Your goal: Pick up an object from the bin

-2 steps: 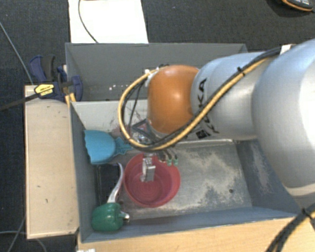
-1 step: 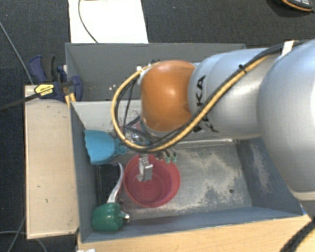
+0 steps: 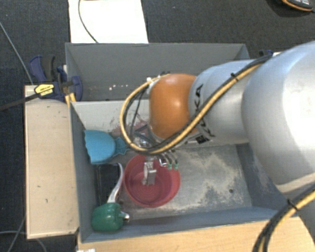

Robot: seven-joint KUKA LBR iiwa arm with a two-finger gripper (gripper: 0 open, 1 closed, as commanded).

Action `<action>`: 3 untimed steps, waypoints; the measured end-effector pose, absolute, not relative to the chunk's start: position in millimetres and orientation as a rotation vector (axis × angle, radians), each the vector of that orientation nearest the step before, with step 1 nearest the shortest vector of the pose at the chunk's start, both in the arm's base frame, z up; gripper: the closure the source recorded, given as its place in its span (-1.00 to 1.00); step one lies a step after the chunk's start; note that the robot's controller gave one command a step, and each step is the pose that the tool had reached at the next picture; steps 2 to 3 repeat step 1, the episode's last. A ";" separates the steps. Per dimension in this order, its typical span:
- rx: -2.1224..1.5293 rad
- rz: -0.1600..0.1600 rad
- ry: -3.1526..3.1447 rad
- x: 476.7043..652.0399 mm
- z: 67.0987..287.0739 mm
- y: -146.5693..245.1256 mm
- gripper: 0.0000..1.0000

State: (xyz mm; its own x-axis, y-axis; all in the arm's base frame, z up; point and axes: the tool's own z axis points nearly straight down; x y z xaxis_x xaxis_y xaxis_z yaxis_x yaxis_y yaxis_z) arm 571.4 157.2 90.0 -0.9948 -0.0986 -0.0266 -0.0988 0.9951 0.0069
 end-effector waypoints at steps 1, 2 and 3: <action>-0.243 0.007 3.111 568.7 73.5 152.9 -1.00; -0.243 0.007 3.111 568.7 73.5 152.9 -1.00; -0.243 0.007 3.111 568.7 73.5 152.9 -1.00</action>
Offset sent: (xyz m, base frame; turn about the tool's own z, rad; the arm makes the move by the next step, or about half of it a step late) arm -0.0326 -0.0306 -0.0029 -0.2171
